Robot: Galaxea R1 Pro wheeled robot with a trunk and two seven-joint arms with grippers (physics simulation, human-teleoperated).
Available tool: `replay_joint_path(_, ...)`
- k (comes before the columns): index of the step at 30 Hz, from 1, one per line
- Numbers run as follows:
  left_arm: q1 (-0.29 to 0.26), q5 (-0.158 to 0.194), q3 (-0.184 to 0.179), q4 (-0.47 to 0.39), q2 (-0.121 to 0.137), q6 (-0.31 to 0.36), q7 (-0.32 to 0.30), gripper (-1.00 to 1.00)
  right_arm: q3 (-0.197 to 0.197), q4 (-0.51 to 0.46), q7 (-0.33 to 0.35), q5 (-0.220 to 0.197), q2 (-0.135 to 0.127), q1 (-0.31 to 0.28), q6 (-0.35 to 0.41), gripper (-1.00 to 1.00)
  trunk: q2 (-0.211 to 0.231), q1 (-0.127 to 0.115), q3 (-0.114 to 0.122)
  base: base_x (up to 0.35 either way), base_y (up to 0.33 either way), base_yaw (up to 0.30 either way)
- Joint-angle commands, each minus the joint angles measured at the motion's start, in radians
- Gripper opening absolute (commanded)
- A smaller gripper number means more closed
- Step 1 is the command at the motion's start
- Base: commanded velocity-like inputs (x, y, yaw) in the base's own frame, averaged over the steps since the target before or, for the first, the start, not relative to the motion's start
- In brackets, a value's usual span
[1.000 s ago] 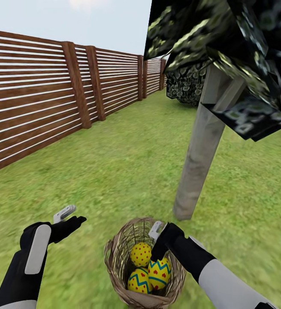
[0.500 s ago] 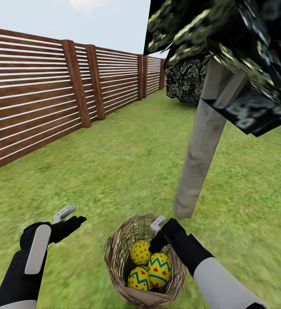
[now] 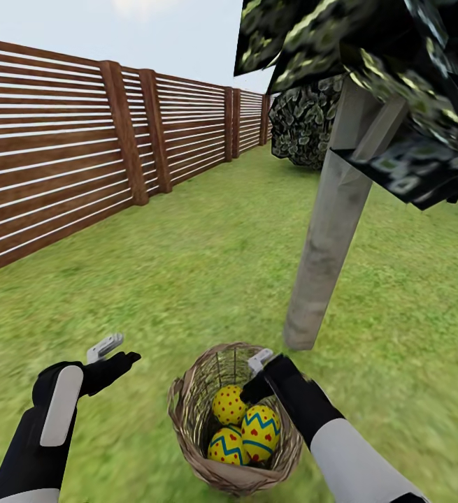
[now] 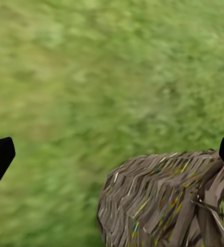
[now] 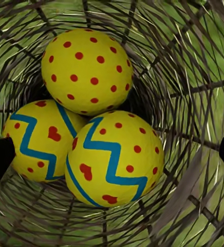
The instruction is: Take the three Easter eggs out of the wicker basket on the lawn in the garden, then place them on the lawn next to a single tree (choose any tree) so that all three eggs are next to the same tree and none are left in the basket.
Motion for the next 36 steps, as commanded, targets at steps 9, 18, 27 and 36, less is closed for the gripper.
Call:
replay_joint_path(9, -0.001, 0.011, 0.002, 0.0, -0.001, 0.003, 0.009, 1.0, 0.001, 0.065, -0.04, -0.011, 0.006, -0.011, 0.001, 1.0, -0.064, 0.034, -0.029, 0.0, 0.0, 0.0)
replay_joint_path(18, -0.001, 0.011, 0.002, 0.001, -0.002, 0.003, 0.009, 1.0, 0.0, 0.104, -0.116, -0.12, 0.008, -0.016, 0.004, 1.0, -0.073, 0.042, -0.063, 0.0, 0.0, 0.0)
replay_joint_path(27, -0.001, 0.011, 0.001, 0.001, -0.002, 0.003, 0.009, 1.0, 0.002, 0.106, -0.293, -0.33, 0.002, -0.016, -0.005, 1.0, -0.074, 0.044, -0.083, 0.0, 0.0, 0.0)
replay_joint_path(36, -0.001, 0.011, 0.002, 0.001, -0.002, 0.003, 0.009, 1.0, -0.009, 0.11, -0.296, -0.337, -0.001, -0.016, -0.007, 1.0, -0.075, 0.045, -0.094, 0.0, 0.0, 0.0)
